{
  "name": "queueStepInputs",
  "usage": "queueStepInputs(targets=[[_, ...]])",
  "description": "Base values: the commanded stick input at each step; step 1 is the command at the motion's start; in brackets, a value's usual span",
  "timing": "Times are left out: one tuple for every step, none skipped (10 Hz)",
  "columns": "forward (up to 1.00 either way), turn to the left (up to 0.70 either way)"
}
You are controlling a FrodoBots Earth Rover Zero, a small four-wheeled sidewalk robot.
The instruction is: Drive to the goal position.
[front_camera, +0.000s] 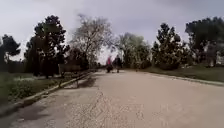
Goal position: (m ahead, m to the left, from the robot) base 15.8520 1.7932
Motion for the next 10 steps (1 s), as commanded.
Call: queueStepInputs(targets=[[0.70,0.00],[0.70,0.00],[0.70,0.00],[0.70,0.00],[0.70,0.00],[0.70,0.00],[0.70,0.00],[0.70,0.00],[0.70,0.00],[0.70,0.00]])
